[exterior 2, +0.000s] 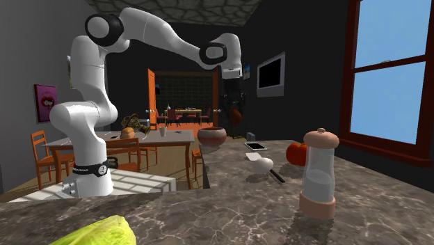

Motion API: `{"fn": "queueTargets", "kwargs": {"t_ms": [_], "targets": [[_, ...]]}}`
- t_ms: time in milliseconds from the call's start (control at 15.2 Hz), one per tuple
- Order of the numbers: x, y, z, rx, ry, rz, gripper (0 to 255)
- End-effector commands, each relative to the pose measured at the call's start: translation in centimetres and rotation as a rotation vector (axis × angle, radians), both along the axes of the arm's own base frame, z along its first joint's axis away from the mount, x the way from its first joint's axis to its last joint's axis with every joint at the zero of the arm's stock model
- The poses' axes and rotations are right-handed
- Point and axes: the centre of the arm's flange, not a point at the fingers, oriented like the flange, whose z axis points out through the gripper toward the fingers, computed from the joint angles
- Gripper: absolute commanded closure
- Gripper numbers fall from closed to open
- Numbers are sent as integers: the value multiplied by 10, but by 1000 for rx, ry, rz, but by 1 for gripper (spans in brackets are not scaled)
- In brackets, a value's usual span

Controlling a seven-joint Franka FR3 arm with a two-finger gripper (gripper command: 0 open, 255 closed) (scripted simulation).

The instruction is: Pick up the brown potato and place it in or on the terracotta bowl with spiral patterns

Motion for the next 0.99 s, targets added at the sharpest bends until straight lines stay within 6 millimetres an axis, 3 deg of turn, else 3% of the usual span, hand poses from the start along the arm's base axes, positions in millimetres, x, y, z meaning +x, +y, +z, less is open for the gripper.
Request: {"fn": "queueTargets", "kwargs": {"t_ms": [0, 132, 924], "targets": [[0, 0, 10, 0, 0, 0, 255], [0, 0, 18, 0, 0, 0, 255], [-118, 106, 21, 0, 0, 0, 255]]}}
